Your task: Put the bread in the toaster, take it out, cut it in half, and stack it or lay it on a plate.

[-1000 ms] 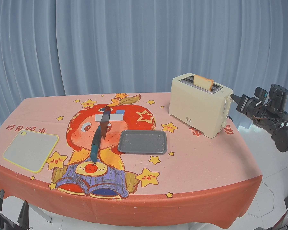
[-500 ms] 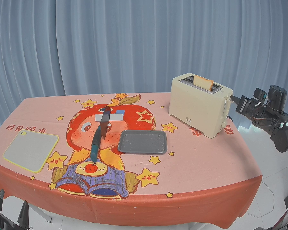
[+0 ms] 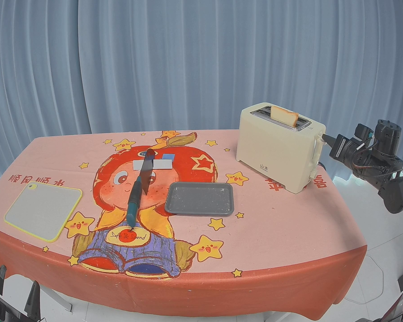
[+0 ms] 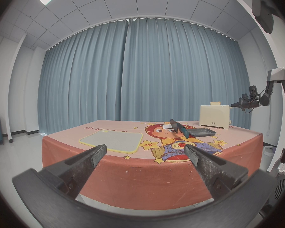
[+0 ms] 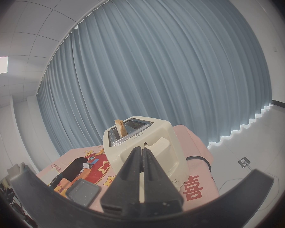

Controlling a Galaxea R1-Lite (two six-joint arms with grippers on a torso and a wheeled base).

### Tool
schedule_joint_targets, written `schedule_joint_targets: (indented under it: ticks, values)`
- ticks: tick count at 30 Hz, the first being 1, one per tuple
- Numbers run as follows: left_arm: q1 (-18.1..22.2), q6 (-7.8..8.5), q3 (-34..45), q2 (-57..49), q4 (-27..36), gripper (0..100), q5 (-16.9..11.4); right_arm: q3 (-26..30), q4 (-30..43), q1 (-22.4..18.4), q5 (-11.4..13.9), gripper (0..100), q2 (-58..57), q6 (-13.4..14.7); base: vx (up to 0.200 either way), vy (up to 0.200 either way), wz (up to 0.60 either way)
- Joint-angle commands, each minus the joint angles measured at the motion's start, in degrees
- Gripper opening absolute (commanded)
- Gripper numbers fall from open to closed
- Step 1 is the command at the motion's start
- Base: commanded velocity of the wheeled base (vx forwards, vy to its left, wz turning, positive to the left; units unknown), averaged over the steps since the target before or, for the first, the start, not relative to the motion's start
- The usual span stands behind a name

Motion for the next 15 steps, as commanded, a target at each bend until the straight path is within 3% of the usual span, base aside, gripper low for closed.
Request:
schedule_joint_targets:
  ticks: [1, 15]
  values:
    - [0.0, -0.04, 1.0, 0.1, 0.0, 100, 0.0, 0.0, 0.0, 0.1, 0.0, 0, 0.2, 0.0, 0.000, 0.000, 0.00]
    - [0.0, -0.04, 1.0, 0.0, 0.0, 100, 0.0, 1.3, 0.5, 0.1, 0.0, 0, 0.5, -0.1, 0.000, 0.000, 0.00]
